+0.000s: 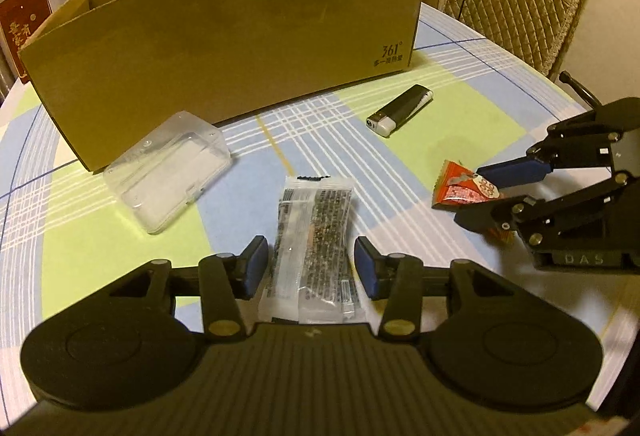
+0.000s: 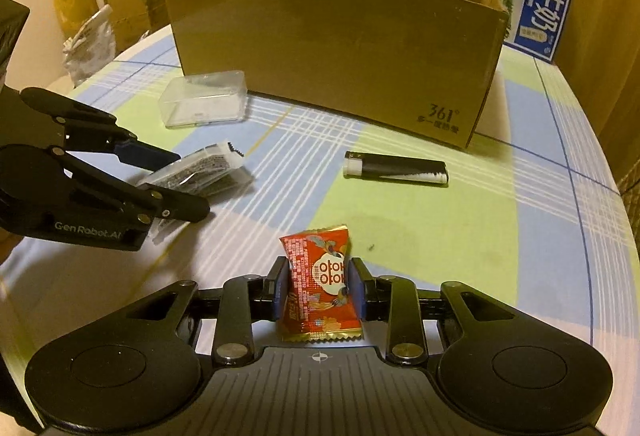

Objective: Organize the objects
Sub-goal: 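Carry the snack packet and red candy over the cardboard box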

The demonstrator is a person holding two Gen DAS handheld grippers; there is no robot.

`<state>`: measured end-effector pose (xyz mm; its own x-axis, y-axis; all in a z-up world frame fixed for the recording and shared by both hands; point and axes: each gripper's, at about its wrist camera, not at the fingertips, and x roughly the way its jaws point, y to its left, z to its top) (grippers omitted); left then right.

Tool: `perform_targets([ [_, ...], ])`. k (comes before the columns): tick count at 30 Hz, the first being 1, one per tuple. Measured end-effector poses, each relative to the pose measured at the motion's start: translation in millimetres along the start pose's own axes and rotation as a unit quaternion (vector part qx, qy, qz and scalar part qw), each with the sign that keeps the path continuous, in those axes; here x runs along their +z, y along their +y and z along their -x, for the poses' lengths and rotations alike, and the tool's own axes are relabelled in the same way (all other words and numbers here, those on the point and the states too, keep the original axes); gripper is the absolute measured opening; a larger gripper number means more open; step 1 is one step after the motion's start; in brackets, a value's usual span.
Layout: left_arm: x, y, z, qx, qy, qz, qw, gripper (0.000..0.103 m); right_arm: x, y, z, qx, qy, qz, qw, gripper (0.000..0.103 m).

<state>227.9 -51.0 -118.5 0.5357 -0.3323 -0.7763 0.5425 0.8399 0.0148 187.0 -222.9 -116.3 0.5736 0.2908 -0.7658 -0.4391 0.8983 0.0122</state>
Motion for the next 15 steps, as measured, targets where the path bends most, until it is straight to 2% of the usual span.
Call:
perform_targets([
  [3, 0, -1, -1, 0.001, 0.001, 0.002, 1.0, 0.042, 1, 2, 0, -0.003, 0.002, 0.0, 1.0, 0.028],
  [5, 1, -1, -1, -0.001, 0.004, 0.007, 1.0, 0.033, 1, 2, 0, -0.005, 0.003, -0.006, 1.0, 0.027],
  [15, -2, -4, 19, 0.009, 0.002, 0.033, 0.9994, 0.031, 6, 1, 20, -0.007, -0.019, -0.059, 0.998, 0.025],
])
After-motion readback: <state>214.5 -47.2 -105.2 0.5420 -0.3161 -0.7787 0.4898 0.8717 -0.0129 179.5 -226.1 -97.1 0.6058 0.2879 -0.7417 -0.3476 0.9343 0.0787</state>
